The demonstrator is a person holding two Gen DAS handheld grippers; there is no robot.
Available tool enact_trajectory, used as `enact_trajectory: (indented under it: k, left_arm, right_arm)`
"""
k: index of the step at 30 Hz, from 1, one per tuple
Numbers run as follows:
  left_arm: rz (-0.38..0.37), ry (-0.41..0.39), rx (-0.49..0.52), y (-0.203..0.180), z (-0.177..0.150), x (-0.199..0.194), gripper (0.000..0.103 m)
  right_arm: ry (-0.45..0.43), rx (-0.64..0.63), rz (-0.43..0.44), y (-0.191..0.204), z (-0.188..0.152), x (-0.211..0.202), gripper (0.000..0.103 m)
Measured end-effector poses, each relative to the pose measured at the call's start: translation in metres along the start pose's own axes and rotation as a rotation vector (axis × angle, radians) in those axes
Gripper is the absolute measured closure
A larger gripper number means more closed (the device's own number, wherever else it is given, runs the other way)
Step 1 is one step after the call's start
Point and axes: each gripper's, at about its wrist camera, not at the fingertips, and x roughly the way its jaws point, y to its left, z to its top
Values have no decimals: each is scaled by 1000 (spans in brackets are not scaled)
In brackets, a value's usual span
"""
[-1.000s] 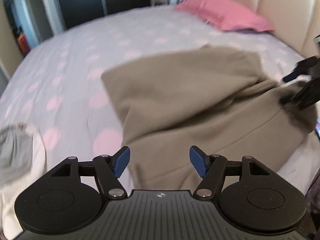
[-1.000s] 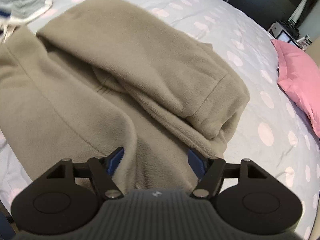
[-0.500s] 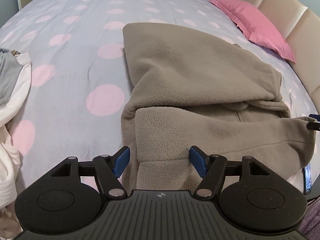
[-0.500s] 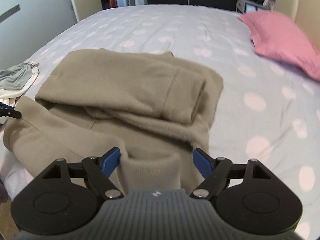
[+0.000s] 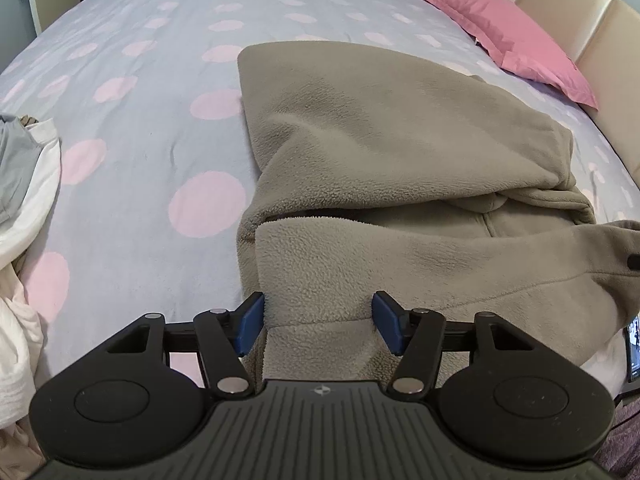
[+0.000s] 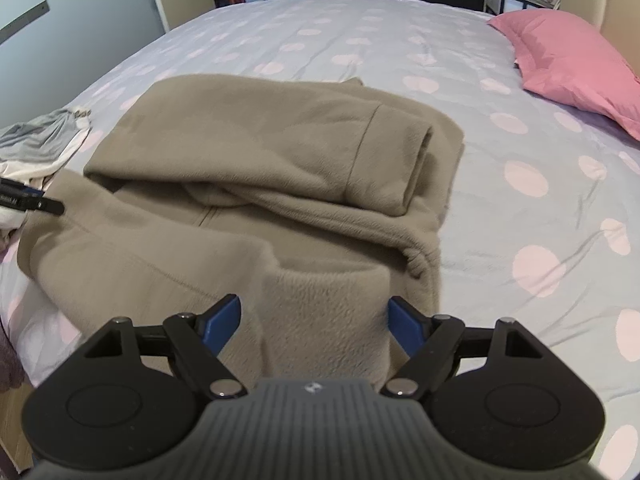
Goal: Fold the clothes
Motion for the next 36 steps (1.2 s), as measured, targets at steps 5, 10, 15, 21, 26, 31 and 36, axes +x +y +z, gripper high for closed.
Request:
enact_trajectory:
  k: [5,10,15,21,26,31,36]
  left_arm:
    - [5,-1,-2,1,1,3,49]
    - [14,-3,9,-1,0,3,51]
    - [14,-6,3,2,1,2,58]
    - [-19,-36,10,2,2,-9,79]
    - [-48,-106,16,0,1,-30,84]
    - [-99,-267,11,0,0,-70,86]
    - [-110,-427,62,-9,1,-118,86]
  right_arm:
    - [5,-12,-2,3,-3,0,21]
    - [34,-25,-36,4,-5,4,21]
    - [71,30,-55,-11,-12,12,21]
    - [35,134,10,-22,-12,4,60]
    - [-19,172,41,-26,-9,-13,73]
    - [-147,187,81,-29,-6,-49,76]
    - [-314,143,90,-21,-1,-96,76]
